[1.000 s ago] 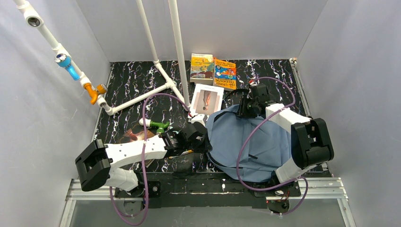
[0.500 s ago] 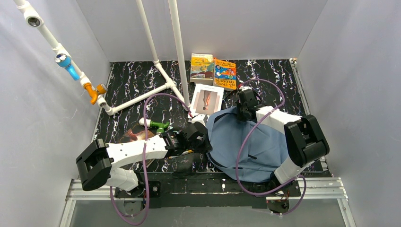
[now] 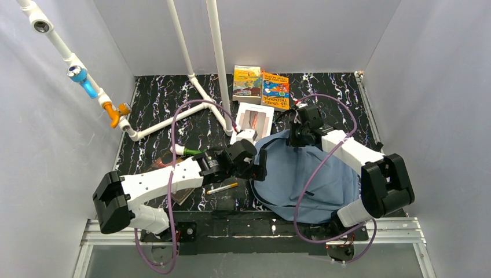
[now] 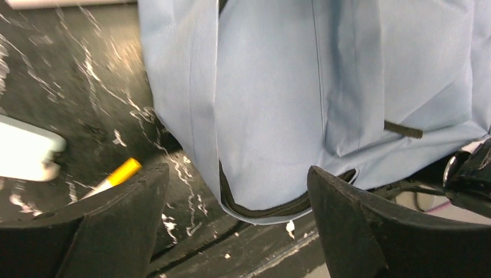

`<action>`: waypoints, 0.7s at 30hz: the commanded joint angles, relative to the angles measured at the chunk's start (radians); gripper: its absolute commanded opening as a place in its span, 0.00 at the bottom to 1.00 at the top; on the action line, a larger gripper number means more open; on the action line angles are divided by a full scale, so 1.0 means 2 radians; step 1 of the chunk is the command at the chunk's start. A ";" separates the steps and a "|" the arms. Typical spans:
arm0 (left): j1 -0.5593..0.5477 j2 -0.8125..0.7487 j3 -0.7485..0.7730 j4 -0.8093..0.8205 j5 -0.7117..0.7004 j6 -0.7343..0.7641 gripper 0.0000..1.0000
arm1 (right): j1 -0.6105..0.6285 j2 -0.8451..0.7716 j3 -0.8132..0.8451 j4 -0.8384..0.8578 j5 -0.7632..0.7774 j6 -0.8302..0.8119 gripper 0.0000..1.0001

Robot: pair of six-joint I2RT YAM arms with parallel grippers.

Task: Pack the student bag
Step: Unzip the student bag at the center of the board.

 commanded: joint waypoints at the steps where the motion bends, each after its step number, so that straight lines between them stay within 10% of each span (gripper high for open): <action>1: 0.004 0.012 0.082 -0.068 -0.088 0.079 0.90 | -0.003 -0.030 0.013 -0.017 -0.052 0.017 0.01; 5: 0.029 0.073 0.130 -0.088 -0.086 0.086 0.80 | -0.008 -0.034 0.022 -0.034 -0.063 0.009 0.01; 16: 0.075 0.154 0.143 -0.047 0.015 0.075 0.04 | -0.009 -0.054 0.020 -0.006 -0.113 0.023 0.01; 21: 0.075 0.157 0.132 -0.003 0.034 0.060 0.00 | 0.084 -0.077 0.045 0.029 -0.093 0.039 0.01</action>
